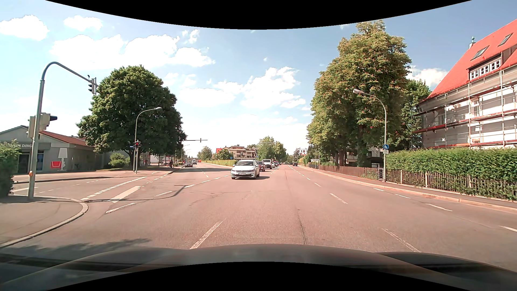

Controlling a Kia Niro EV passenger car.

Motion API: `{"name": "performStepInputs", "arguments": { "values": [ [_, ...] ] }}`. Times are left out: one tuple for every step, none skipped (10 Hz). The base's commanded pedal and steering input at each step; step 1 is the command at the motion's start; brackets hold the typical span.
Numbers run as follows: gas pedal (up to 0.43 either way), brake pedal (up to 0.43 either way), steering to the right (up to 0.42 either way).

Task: Follow the waypoints while adhering to traffic rules and regulations

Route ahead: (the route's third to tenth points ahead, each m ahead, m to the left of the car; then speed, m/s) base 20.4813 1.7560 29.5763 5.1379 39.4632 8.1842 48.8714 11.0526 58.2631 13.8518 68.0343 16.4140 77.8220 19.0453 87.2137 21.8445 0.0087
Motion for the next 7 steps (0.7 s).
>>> {"name": "performStepInputs", "arguments": {
  "values": [
    [0.0,0.372,-0.016],
    [0.0,0.372,-0.015],
    [0.0,0.372,-0.013],
    [0.0,0.372,-0.012],
    [0.0,0.372,-0.012],
    [0.0,0.372,-0.011],
    [0.0,0.372,-0.011]
  ]
}}
